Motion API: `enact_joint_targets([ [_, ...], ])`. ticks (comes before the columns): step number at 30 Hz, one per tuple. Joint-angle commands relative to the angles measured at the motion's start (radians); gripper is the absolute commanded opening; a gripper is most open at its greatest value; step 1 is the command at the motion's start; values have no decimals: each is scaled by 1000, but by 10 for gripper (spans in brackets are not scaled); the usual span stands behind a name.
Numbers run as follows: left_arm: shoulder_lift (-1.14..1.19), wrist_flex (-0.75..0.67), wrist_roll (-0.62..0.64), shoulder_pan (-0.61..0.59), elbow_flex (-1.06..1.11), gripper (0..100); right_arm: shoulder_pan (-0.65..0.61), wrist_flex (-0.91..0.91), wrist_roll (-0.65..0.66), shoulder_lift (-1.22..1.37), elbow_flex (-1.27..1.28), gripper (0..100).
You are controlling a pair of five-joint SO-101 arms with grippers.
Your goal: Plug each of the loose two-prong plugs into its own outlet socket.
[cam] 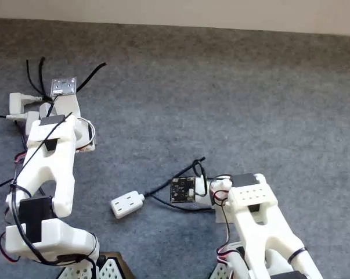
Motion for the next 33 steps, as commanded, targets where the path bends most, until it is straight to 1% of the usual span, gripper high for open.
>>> enact_joint_targets([
  [1,-30,-6,0,19,-2,161,27,-10,-94,-7,-7,5],
  [3,-30,-6,0,21,-4,161,31,-7,-147,-7,-44,6],
  [6,-41,3,-12,33,-12,160,53,28,-296,-7,-150,5],
  [8,-42,51,-80,54,-41,159,62,116,-376,-7,-272,5],
  [12,-44,318,-238,99,-236,158,70,348,-529,-7,-581,5],
  [14,-44,476,-316,111,-380,158,68,418,-652,-7,-733,5],
  [16,-45,611,-384,116,-526,161,68,438,-819,-7,-852,5],
  [18,-88,698,-413,116,-647,161,44,437,-967,-7,-914,5],
  [19,-125,721,-423,116,-696,162,24,432,-1011,-16,-926,5],
  [21,-231,753,-440,116,-751,162,-54,394,-1065,-54,-928,5],
  [23,-355,769,-442,130,-745,162,-151,343,-1100,-110,-900,5],
  [25,-481,764,-445,153,-667,165,-240,282,-1137,-173,-858,5],
  [27,-611,764,-463,188,-553,211,-320,226,-1163,-225,-800,5],
  [31,-911,712,-470,266,-280,358,-380,96,-1232,-329,-602,5],
  [33,-1072,657,-471,303,-119,391,-381,-4,-1269,-383,-501,5],
])
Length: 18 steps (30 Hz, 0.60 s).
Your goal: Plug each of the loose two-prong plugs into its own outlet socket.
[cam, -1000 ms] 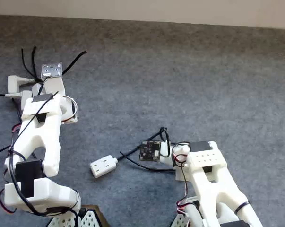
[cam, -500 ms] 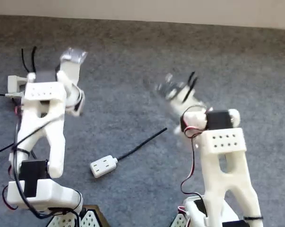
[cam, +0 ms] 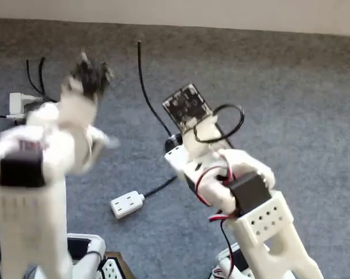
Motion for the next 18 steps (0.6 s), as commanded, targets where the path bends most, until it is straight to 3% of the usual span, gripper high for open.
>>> enact_joint_targets([
  [1,-390,-118,-9,88,335,393,-16,-163,-68,-113,142,5],
  [7,-834,-321,83,170,811,393,-15,-321,-153,-199,232,5],
  [11,-1055,-377,143,231,1010,393,-16,-456,-184,-199,311,5],
  [18,-1009,-509,160,240,1106,393,-151,-627,-210,-197,464,5],
])
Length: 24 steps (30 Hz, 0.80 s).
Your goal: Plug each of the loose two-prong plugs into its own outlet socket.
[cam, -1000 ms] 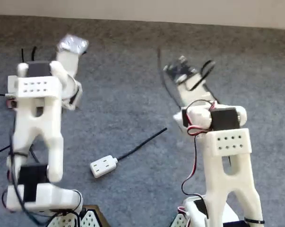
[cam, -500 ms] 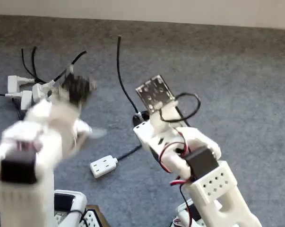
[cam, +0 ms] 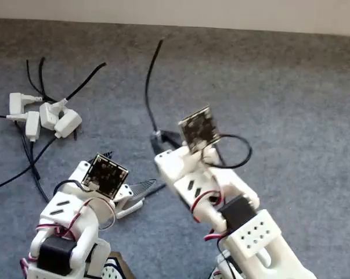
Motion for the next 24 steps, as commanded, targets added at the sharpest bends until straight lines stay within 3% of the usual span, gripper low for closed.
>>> enact_joint_targets([
  [1,19,-98,11,21,31,393,-73,-54,-11,-22,18,5],
  [6,28,-186,57,22,70,393,-91,-53,-34,-22,28,5],
  [12,30,-361,14,-41,236,388,-90,28,-43,-30,12,5],
  [16,30,-368,9,-120,254,329,-35,177,9,-25,-82,5],
  [24,28,-365,11,-124,246,302,104,424,109,-31,-176,5],
])
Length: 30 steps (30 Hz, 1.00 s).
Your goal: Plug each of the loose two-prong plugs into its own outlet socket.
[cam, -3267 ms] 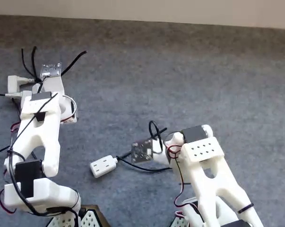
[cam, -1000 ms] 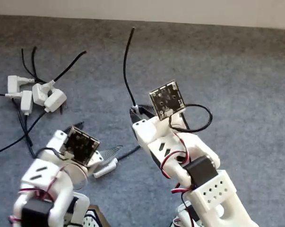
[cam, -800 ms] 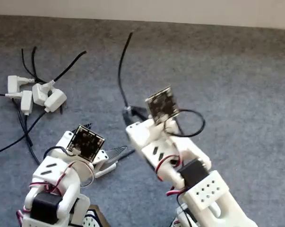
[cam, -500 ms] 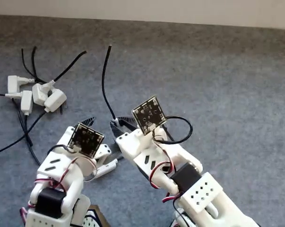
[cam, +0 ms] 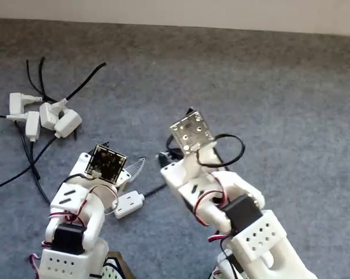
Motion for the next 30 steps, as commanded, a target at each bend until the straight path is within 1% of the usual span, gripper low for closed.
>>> enact_joint_targets([
  [1,-7,-20,-2,-13,-12,302,54,53,26,-25,-53,5],
  [5,-7,-17,-2,-8,-13,302,61,58,18,-25,-41,5],
  [9,-8,15,-2,-10,-33,299,64,-42,18,-18,-31,5],
  [11,-4,17,29,-111,-87,299,93,-53,14,-19,-8,5],
  [13,28,44,143,-242,-153,301,125,-56,-40,-19,5,5],
  [14,76,78,161,-274,-194,301,136,-68,-60,-19,15,5],
  [16,228,123,157,-274,-280,301,145,-87,-71,-18,22,5],
  [19,561,132,152,-278,-444,299,150,-82,-68,-18,47,5],
  [21,814,192,91,-280,-596,299,188,-58,-66,-18,59,5],
  [23,1055,330,-3,-277,-776,299,248,-33,-61,-16,85,5],
  [25,1274,489,-146,-277,-961,299,309,-13,-38,-16,105,5],
  [27,1442,647,-290,-277,-1142,299,343,35,-18,-16,108,5],
  [30,1589,824,-462,-275,-1351,299,361,91,-11,-15,87,5],
])
